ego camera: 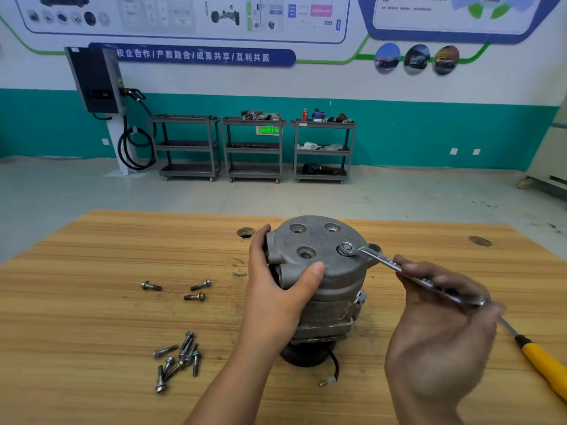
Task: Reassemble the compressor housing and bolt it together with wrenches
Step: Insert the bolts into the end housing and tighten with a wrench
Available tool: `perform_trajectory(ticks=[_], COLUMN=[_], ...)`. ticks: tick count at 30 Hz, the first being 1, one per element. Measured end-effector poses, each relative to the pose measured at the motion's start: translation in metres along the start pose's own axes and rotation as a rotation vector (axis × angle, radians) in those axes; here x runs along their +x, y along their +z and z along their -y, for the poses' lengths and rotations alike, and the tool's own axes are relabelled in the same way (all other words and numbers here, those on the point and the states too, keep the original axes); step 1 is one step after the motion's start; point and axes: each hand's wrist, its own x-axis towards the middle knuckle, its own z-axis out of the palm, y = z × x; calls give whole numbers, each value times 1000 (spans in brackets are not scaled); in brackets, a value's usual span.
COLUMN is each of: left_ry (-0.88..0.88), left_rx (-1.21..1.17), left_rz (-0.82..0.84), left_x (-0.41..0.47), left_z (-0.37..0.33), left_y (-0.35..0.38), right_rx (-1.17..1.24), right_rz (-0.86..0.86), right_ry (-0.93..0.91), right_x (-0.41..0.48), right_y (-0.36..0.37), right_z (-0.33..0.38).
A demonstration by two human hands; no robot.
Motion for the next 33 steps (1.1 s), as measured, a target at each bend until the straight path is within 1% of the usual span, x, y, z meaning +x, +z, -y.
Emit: perform_trajectory(ticks=[2,4,7,9,11,13,15,16,18,20,22,24,26,28,29,30,31,33], left_ry=[0,1,11,9,32,32,-1,9,26,28,12,11,7,7,9,9,10,11], left_rx=[-4,1,6,11,41,38,16,19,3,-7,-27,-43,-48,-40,-36,-32,-26,-9], left_rz=[-5,-11,-24,-26,-23,-13,5,0,-12,-15,-19,-19,-16,-14,-14,-13,-11,-13], left_x=[1,0,1,2,2,3,3,3,3,1,-2,-3,-4,-4,-3,-3,-3,-3], left_z=[2,3,4,6,7,10,7,5,1,-2,-3,-5,-6,-7,-7,-6,-6,-5], left_y=[1,2,3,3,2,1,1,1,3,4,4,2,3,3,2,2,2,2], right_rx=[-93,-249,-590,-720,-771,-815,-904,-948,-1003,-1065,-1142,-1172,-1216,-1297,-1351,-1356,-1265,-874], right_rz=[105,219,495,635,682,685,646,607,552,558,591,628,632,587,558,526,480,367], right_ry=[-130,-249,-384,-457,-482,-453,-379,-314,-120,43,144,221,242,239,268,347,466,705], right_x=[-14,-24,-30,-27,-23,-19,-10,-4,11,28,43,54,61,67,71,74,76,75], right_y=[1,2,-3,-2,6,17,28,33,42,47,49,50,50,45,41,35,30,20], right_z=[-4,-7,-13,-15,-20,-24,-23,-22,-16,-11,-8,-7,-12,-21,-27,-31,-35,-38])
